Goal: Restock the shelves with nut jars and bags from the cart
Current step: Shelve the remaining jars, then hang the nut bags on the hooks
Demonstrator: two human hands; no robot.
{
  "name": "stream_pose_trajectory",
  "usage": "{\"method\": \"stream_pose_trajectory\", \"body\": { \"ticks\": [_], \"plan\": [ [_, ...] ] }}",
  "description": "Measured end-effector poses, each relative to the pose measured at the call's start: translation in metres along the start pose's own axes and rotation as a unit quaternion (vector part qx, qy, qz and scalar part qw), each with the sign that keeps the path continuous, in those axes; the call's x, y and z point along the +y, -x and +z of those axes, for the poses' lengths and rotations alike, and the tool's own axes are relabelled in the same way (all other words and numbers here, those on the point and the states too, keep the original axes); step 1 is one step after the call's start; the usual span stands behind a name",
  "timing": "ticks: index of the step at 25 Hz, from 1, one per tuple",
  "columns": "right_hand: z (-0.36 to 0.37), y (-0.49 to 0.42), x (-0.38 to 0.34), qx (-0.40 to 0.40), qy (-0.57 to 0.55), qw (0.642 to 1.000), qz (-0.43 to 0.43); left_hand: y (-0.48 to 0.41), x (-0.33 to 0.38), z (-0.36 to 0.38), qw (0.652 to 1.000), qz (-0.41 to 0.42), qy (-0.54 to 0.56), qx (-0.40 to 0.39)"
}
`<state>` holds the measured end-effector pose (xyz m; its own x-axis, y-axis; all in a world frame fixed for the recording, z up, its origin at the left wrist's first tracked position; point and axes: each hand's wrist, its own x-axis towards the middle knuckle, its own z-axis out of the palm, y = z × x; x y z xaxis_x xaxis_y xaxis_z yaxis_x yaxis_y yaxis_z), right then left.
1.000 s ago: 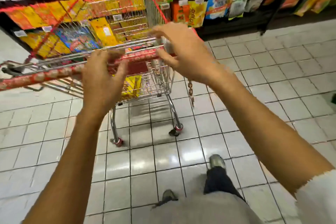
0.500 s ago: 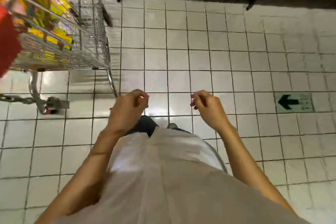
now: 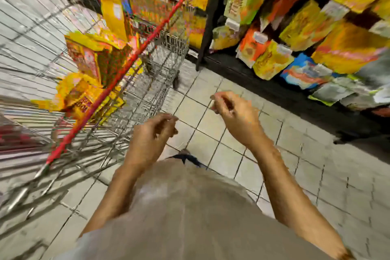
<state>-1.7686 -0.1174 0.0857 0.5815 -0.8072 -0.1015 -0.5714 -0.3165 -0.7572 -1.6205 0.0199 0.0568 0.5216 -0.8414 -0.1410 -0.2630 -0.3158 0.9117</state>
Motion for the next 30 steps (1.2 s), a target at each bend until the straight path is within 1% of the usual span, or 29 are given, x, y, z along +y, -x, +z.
{"method": "stream_pose_trajectory", "body": {
  "ticks": [2, 4, 6, 7, 9, 11, 13, 15, 16, 17, 19, 21, 22, 24, 26, 28, 30],
  "plan": [
    [-0.016, -0.061, -0.039, -0.035, 0.027, 0.995, -0.091, -0.035, 0.026, -0.014, 0.999, -0.006, 0.026, 0.034],
    [-0.024, -0.113, -0.068, -0.072, 0.031, 0.981, -0.175, -0.068, 0.043, -0.037, 0.994, -0.004, 0.045, 0.095],
    [-0.020, -0.160, -0.088, -0.103, -0.004, 0.968, -0.229, -0.095, 0.054, -0.062, 0.987, -0.005, 0.038, 0.157],
    [-0.013, -0.184, -0.096, -0.130, -0.024, 0.963, -0.236, -0.107, 0.055, -0.074, 0.980, -0.019, 0.035, 0.197],
    [0.008, -0.235, -0.111, -0.202, -0.039, 0.950, -0.234, -0.131, 0.047, -0.097, 0.956, -0.065, -0.006, 0.287],
    [0.037, -0.290, -0.126, -0.251, -0.001, 0.928, -0.276, -0.149, 0.030, -0.119, 0.926, -0.136, -0.045, 0.349],
    [0.074, -0.351, -0.144, -0.308, 0.066, 0.893, -0.321, -0.163, 0.009, -0.138, 0.896, -0.210, -0.016, 0.390],
    [0.121, -0.406, -0.158, -0.352, 0.134, 0.859, -0.346, -0.178, -0.007, -0.153, 0.866, -0.278, 0.007, 0.417],
    [0.149, -0.429, -0.162, -0.369, 0.161, 0.848, -0.344, -0.187, -0.018, -0.162, 0.859, -0.303, 0.011, 0.412],
    [0.177, -0.450, -0.163, -0.390, 0.173, 0.846, -0.321, -0.198, -0.032, -0.169, 0.855, -0.324, 0.025, 0.403],
    [0.231, -0.482, -0.156, -0.425, 0.159, 0.863, -0.221, -0.221, -0.063, -0.180, 0.852, -0.363, 0.062, 0.373],
    [0.287, -0.507, -0.145, -0.425, 0.151, 0.883, -0.134, -0.247, -0.106, -0.188, 0.836, -0.404, 0.081, 0.361],
    [0.313, -0.515, -0.137, -0.416, 0.149, 0.890, -0.111, -0.262, -0.129, -0.190, 0.828, -0.420, 0.087, 0.361],
    [0.356, -0.524, -0.118, -0.384, 0.152, 0.906, -0.088, -0.294, -0.173, -0.187, 0.819, -0.433, 0.088, 0.366],
    [0.387, -0.530, -0.097, -0.347, 0.150, 0.923, -0.072, -0.329, -0.209, -0.178, 0.820, -0.418, 0.084, 0.381],
    [0.407, -0.536, -0.071, -0.336, 0.177, 0.922, -0.079, -0.361, -0.240, -0.172, 0.815, -0.408, 0.065, 0.406],
    [0.427, -0.545, -0.050, -0.344, 0.182, 0.918, -0.082, -0.394, -0.271, -0.175, 0.795, -0.422, 0.091, 0.427]
  ]
}}
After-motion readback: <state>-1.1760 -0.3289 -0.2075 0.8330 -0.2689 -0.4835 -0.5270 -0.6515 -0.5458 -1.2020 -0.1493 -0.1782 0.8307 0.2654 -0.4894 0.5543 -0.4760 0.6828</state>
